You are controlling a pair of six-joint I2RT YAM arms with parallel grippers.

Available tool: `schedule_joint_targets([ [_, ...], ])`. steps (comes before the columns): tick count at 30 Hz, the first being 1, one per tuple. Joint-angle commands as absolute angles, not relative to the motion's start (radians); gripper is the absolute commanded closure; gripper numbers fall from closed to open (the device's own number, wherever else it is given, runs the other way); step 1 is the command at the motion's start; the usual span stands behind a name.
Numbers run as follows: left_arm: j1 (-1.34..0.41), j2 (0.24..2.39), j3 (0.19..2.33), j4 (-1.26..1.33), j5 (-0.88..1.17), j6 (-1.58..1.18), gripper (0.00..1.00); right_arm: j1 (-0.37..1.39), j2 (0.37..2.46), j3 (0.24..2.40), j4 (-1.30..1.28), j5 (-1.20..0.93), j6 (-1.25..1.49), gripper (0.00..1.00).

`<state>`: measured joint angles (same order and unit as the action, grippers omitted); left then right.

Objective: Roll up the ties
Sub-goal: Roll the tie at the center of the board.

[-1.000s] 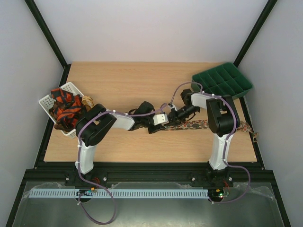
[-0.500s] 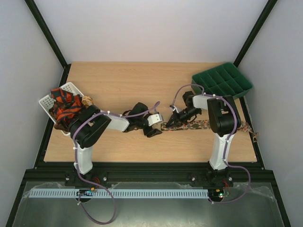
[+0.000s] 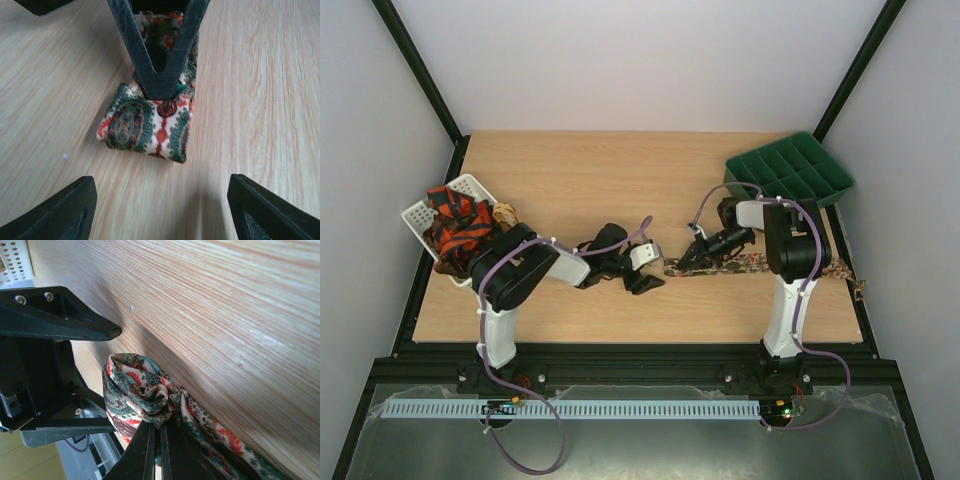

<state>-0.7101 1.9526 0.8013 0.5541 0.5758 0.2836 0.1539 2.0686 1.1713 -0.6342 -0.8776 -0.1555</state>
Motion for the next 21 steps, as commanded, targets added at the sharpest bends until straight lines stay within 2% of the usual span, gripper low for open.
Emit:
schedule_joint_targets([
  [1,-0.718,2.017,0.833,0.681,0.591,0.267,0.25,0.145,2.156,1.148,-0.673,-0.684,-0.188,0.99],
  [5,-0.74,2.083,0.857,0.748,0.58,0.269,0.25,0.146,2.152,1.142,-0.66,-0.676,-0.172,0.99],
  [9,-0.754,2.125,0.865,0.759,0.584,0.295,0.31,0.16,2.154,1.15,-0.649,-0.671,-0.172,0.99],
  [12,-0.746,2.105,0.833,0.741,0.571,0.328,0.38,0.197,2.165,1.176,-0.646,-0.68,-0.179,0.99],
  [16,-0.733,2.031,0.762,0.677,0.559,0.376,0.57,0.244,2.19,1.219,-0.63,-0.708,-0.16,0.99],
  [18,-0.732,1.997,0.729,0.643,0.543,0.388,0.63,0.255,2.197,1.241,-0.632,-0.726,-0.154,0.99],
  [20,-0.732,1.976,0.717,0.612,0.524,0.393,0.67,0.254,2.192,1.265,-0.655,-0.738,-0.156,0.96],
  [21,-0.733,1.971,0.715,0.598,0.512,0.392,0.68,0.255,2.183,1.275,-0.673,-0.743,-0.158,0.91],
])
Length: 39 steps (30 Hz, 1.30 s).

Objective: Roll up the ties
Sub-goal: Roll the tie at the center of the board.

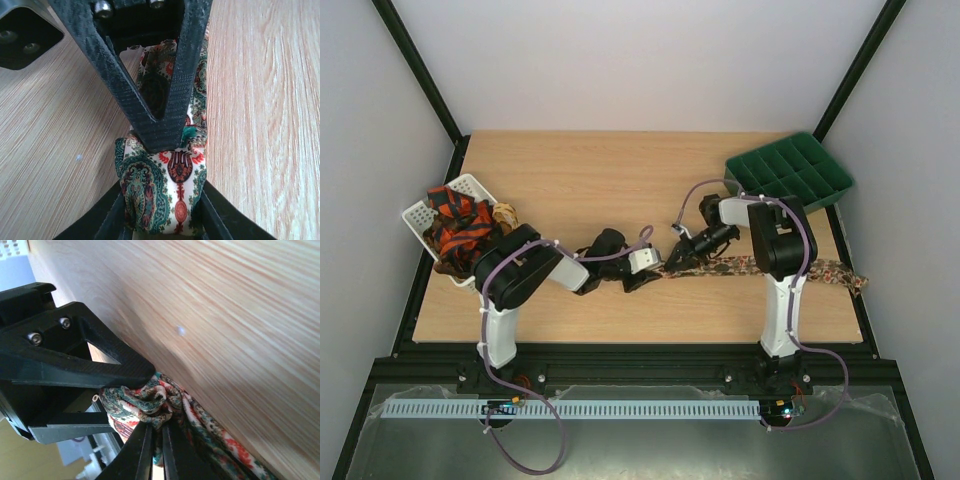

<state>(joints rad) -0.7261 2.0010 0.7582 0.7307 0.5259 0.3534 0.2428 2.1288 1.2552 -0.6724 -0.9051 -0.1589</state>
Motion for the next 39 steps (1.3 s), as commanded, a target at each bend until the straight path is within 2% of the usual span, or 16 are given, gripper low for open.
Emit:
schedule_joint_targets([
  [1,-0.736,1.968,0.713,0.588,0.496,0.39,0.69,0.253,2.169,1.283,-0.697,-0.748,-0.159,0.86],
  [3,-0.746,1.967,0.715,0.577,0.471,0.391,0.7,0.255,2.133,1.291,-0.727,-0.769,-0.147,0.77],
  [6,-0.757,1.968,0.719,0.573,0.458,0.4,0.7,0.256,2.083,1.277,-0.753,-0.81,-0.117,0.74],
  [7,-0.759,1.969,0.723,0.572,0.459,0.404,0.7,0.257,2.071,1.264,-0.757,-0.818,-0.111,0.77],
  [9,-0.764,1.973,0.73,0.566,0.453,0.403,0.7,0.26,2.051,1.238,-0.752,-0.824,-0.106,0.89],
  [11,-0.763,1.977,0.736,0.564,0.454,0.399,0.69,0.264,2.05,1.21,-0.736,-0.812,-0.104,0.95],
  [12,-0.764,1.979,0.74,0.56,0.457,0.398,0.67,0.262,2.054,1.204,-0.728,-0.794,-0.104,0.97],
  [14,-0.756,1.974,0.738,0.563,0.484,0.386,0.53,0.263,2.063,1.196,-0.705,-0.754,-0.099,0.99],
  [16,-0.734,1.964,0.719,0.584,0.527,0.365,0.43,0.261,2.071,1.181,-0.668,-0.693,-0.099,0.99],
  [19,-0.697,1.952,0.698,0.597,0.57,0.354,0.38,0.254,2.09,1.165,-0.637,-0.623,-0.117,0.99],
  [27,-0.687,1.977,0.73,0.621,0.646,0.357,0.4,0.255,2.106,1.139,-0.59,-0.576,-0.106,0.99],
  [32,-0.704,2.02,0.765,0.646,0.625,0.34,0.38,0.254,2.111,1.136,-0.586,-0.568,-0.104,0.99],
  [39,-0.707,1.998,0.775,0.658,0.631,0.347,0.55,0.252,2.12,1.136,-0.572,-0.566,-0.091,0.99],
])
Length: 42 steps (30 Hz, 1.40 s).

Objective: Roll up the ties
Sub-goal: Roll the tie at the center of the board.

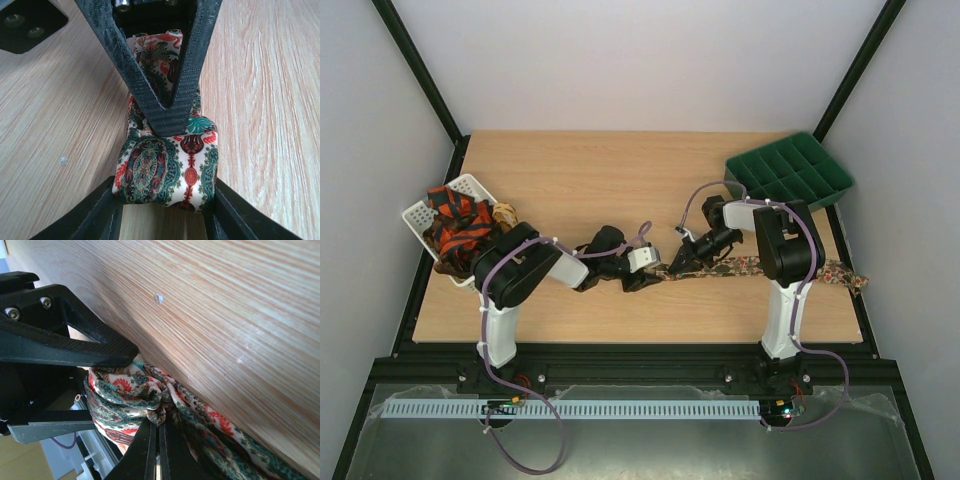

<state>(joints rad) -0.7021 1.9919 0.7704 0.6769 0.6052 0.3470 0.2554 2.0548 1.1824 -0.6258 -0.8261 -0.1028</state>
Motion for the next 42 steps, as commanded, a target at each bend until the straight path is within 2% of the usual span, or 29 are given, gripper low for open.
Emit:
schedule_joint_targets([
  [1,-0.712,1.986,0.779,0.658,0.636,0.347,0.58,0.252,2.123,1.14,-0.571,-0.568,-0.089,0.99],
  [4,-0.731,1.953,0.796,0.67,0.649,0.331,0.6,0.253,2.128,1.146,-0.569,-0.574,-0.085,0.99],
  [7,-0.749,1.953,0.818,0.683,0.654,0.308,0.57,0.253,2.13,1.146,-0.567,-0.58,-0.086,0.99],
  [21,-0.776,2.107,0.905,0.642,0.578,0.387,0.57,0.253,2.126,1.136,-0.579,-0.641,-0.113,0.99],
  [29,-0.774,2.07,0.858,0.459,0.485,0.453,0.67,0.241,2.097,1.165,-0.599,-0.655,-0.127,0.98],
  [34,-0.769,2.043,0.856,0.31,0.409,0.474,0.71,0.177,2.04,1.242,-0.68,-0.701,-0.127,0.83],
  [39,-0.769,2.055,0.895,0.233,0.382,0.463,0.7,0.156,1.968,1.264,-0.766,-0.795,-0.117,0.62],
  [42,-0.77,2.071,0.922,0.205,0.374,0.456,0.7,0.166,1.945,1.227,-0.77,-0.856,-0.083,0.57],
])
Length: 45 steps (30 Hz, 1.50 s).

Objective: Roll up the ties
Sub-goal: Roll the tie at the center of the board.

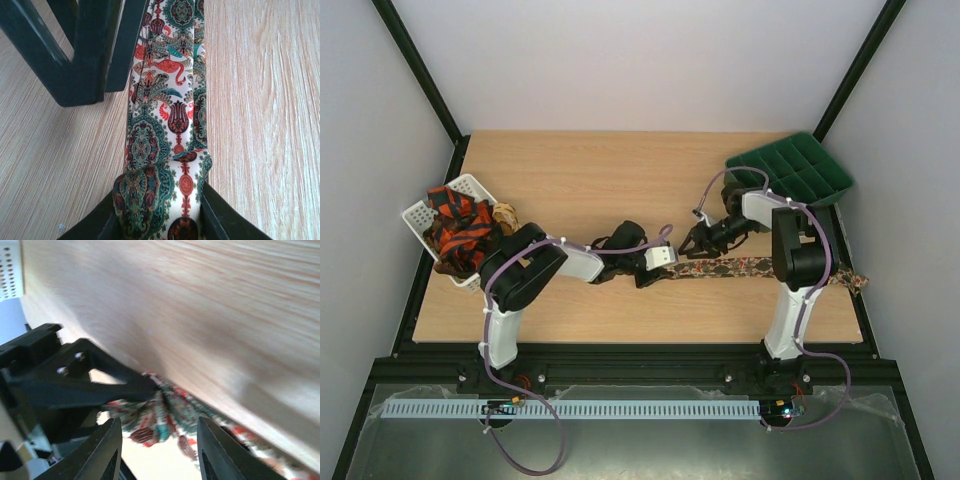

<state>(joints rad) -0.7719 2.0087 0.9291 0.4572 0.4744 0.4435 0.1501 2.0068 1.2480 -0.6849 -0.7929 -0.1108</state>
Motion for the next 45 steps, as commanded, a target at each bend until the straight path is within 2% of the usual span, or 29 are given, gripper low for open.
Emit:
schedule_joint_targets([
  [1,-0.77,2.074,0.926,0.2,0.37,0.453,0.69,0.174,1.941,1.215,-0.767,-0.869,-0.071,0.57],
  [11,-0.774,2.077,0.935,0.177,0.366,0.439,0.68,0.246,1.973,1.169,-0.649,-0.784,-0.02,0.63],
  [13,-0.775,2.079,0.939,0.173,0.361,0.44,0.68,0.253,1.987,1.171,-0.645,-0.782,-0.017,0.71],
  [16,-0.775,2.078,0.942,0.167,0.357,0.438,0.67,0.253,1.984,1.164,-0.635,-0.767,-0.022,0.92],
  [18,-0.775,2.077,0.942,0.166,0.357,0.435,0.65,0.252,1.983,1.159,-0.643,-0.746,-0.043,0.98],
  [19,-0.775,2.076,0.943,0.166,0.356,0.431,0.64,0.249,1.986,1.157,-0.649,-0.733,-0.051,0.99],
  [22,-0.766,2.056,0.934,0.201,0.371,0.409,0.49,0.226,1.993,1.138,-0.649,-0.71,-0.075,0.99],
  [27,-0.749,1.984,0.941,0.282,0.43,0.339,0.31,0.191,2.012,1.124,-0.633,-0.68,-0.106,0.99],
  [30,-0.744,1.929,0.913,0.357,0.454,0.316,0.22,0.179,2.029,1.12,-0.632,-0.665,-0.125,0.99],
  [31,-0.74,1.907,0.902,0.378,0.455,0.306,0.16,0.176,2.03,1.117,-0.629,-0.66,-0.13,0.99],
  [32,-0.733,1.885,0.895,0.39,0.454,0.293,0.06,0.174,2.031,1.115,-0.625,-0.655,-0.136,0.99],
  [33,-0.724,1.859,0.893,0.392,0.449,0.277,0.01,0.173,2.031,1.11,-0.619,-0.648,-0.141,0.99],
  [41,-0.635,1.599,0.764,0.549,0.377,0.089,0.01,0.217,2.083,1.142,-0.578,-0.699,-0.14,0.99],
  [45,-0.584,1.613,0.822,0.4,0.573,0.123,0.01,0.256,2.123,1.19,-0.593,-0.756,-0.153,0.99],
])
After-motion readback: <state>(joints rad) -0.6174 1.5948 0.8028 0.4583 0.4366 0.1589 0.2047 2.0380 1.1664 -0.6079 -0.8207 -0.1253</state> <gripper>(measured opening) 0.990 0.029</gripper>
